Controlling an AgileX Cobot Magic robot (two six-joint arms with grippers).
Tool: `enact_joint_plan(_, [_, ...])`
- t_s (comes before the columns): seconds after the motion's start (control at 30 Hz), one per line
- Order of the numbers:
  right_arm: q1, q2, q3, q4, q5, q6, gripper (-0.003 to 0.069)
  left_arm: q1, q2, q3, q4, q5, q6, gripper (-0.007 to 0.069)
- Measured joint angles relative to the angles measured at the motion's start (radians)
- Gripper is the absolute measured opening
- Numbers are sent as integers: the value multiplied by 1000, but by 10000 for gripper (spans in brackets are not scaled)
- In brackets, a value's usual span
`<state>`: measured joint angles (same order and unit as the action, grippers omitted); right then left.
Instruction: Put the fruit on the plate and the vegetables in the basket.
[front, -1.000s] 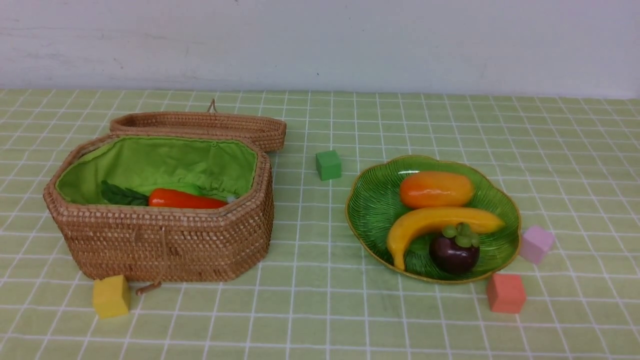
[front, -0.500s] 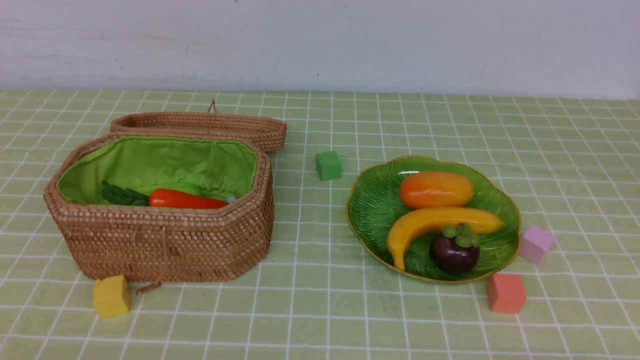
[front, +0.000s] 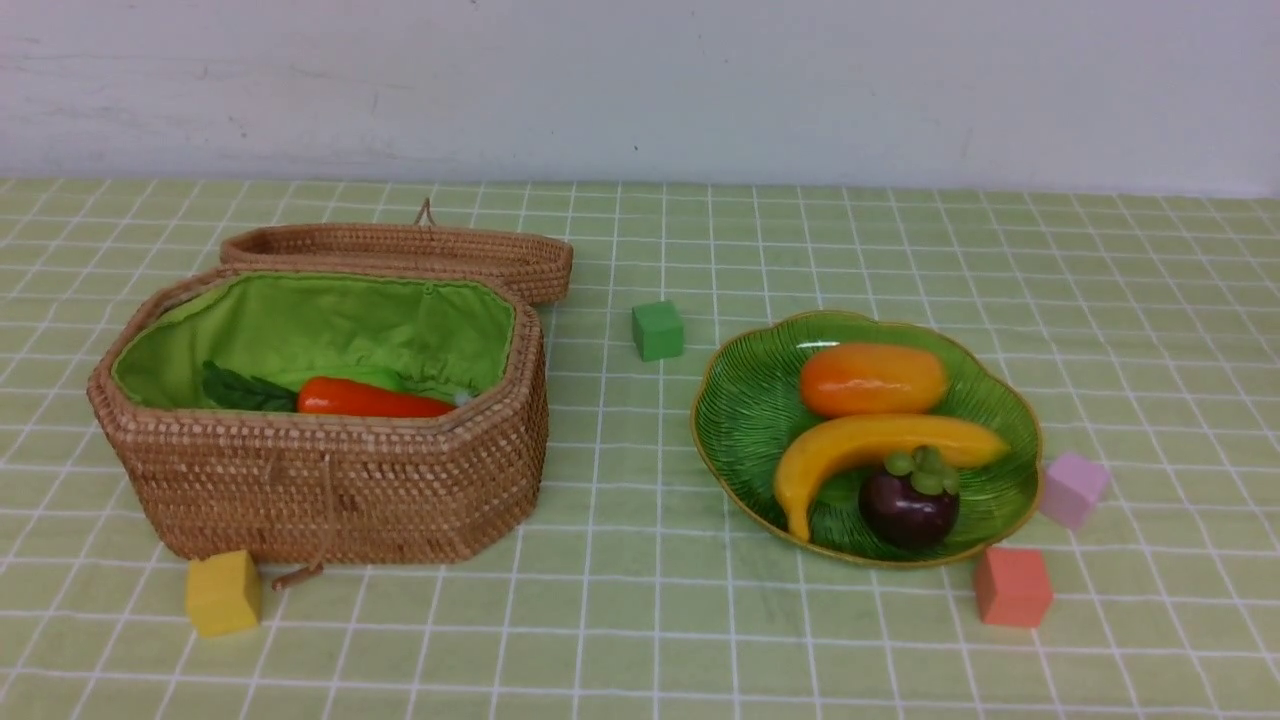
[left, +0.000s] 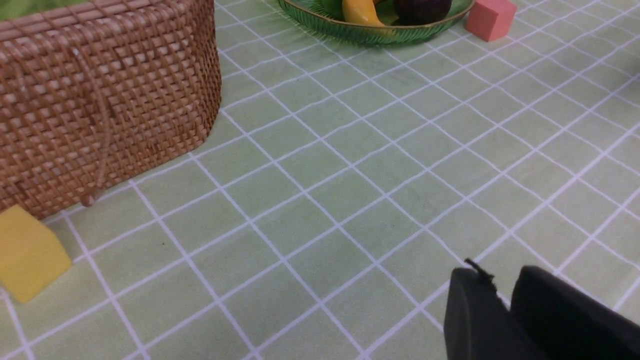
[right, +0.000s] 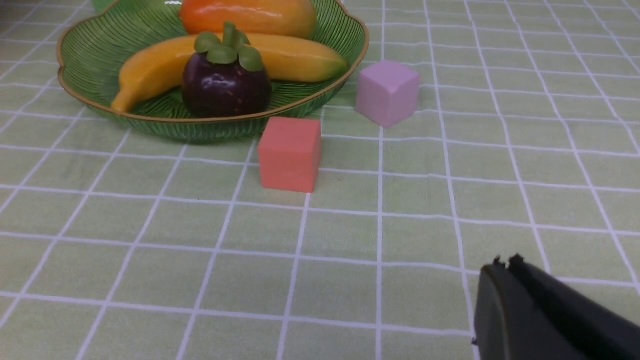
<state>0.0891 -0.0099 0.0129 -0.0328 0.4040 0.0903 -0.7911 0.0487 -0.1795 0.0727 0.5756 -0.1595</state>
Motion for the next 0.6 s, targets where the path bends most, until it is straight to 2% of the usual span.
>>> enact_joint_plan(0.3, [0,0,0,0,0,0,-1,0,-1,0,15,-7,3,124])
enact_joint_plan(0.43, [0,0,0,1,0,0,1,34,-23,12,43,-67,3,124])
enact_joint_plan(0.53, [0,0,0,4,0,0,3,185,-48,46,10,-189,4,105])
enact_joint_plan(0.57, [0,0,0,4,0,0,3,207,-49,47,5,-198,4,101])
enact_joint_plan(0.6, [0,0,0,5,0,0,3,286,-56,60,-25,-256,8,58])
